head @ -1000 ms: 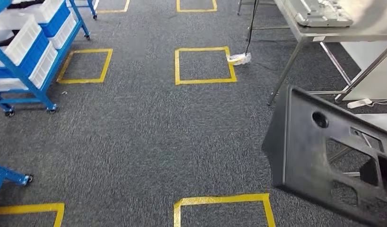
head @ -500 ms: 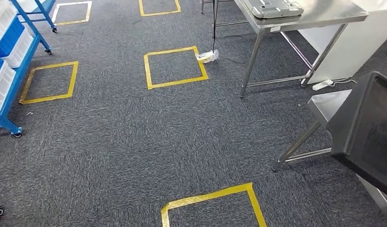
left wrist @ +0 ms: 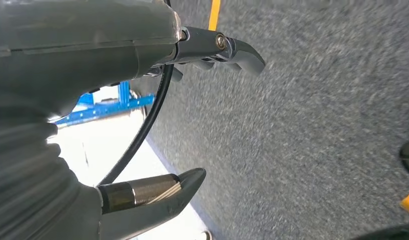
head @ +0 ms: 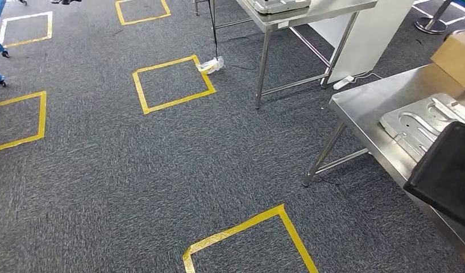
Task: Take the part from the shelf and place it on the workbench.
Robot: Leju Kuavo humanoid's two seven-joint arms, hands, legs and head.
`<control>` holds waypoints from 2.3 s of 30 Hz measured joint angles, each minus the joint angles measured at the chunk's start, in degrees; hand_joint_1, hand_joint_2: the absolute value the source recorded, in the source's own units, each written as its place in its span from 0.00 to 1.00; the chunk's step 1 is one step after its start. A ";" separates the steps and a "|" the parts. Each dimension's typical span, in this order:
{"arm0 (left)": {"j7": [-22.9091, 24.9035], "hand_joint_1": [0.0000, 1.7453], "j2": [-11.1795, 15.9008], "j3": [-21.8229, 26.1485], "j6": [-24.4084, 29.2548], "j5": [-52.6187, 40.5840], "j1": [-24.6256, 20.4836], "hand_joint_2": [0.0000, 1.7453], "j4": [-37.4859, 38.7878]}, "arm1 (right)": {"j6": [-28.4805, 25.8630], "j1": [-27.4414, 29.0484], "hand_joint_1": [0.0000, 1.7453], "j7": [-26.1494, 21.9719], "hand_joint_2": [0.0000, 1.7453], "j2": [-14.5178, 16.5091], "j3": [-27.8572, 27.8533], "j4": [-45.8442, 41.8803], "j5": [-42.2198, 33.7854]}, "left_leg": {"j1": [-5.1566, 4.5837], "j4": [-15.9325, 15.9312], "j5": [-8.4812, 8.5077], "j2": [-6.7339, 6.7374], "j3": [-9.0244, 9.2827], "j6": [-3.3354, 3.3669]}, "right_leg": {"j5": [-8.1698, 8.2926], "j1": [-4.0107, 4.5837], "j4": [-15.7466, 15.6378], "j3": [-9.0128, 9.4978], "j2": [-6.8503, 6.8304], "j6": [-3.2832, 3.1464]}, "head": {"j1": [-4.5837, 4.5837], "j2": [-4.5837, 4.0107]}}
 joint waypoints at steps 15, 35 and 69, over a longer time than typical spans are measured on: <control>-0.70 0.00 0.18 -0.45 -1.06 -0.40 -0.04 1.00 -0.01 | 4.51 -4.59 1.00 0.92 1.00 -6.98 -2.01 9.74 11.88 | -0.30 4.18 0.50 -8.45 -3.36 0.82 | 0.71 0.87 -0.84 0.00 8.74 -2.89 | -0.04 0.00; -3.18 0.00 0.40 -0.60 -4.75 0.23 -0.65 1.00 -0.01 | -3.76 -0.23 1.00 12.17 1.00 -10.73 10.38 16.43 10.32 | 0.09 0.71 0.39 -1.65 -1.24 0.98 | 0.40 -1.12 -0.88 0.10 3.16 -0.01 | 0.03 0.00; -0.93 0.00 0.32 -0.61 -4.70 0.12 -0.56 1.00 -0.01 | -6.69 6.52 1.00 36.89 1.00 -24.93 37.78 15.41 0.56 | 0.38 0.55 0.63 -1.94 -1.37 -1.47 | 0.15 -0.46 -0.57 0.10 2.76 -0.81 | 0.07 0.00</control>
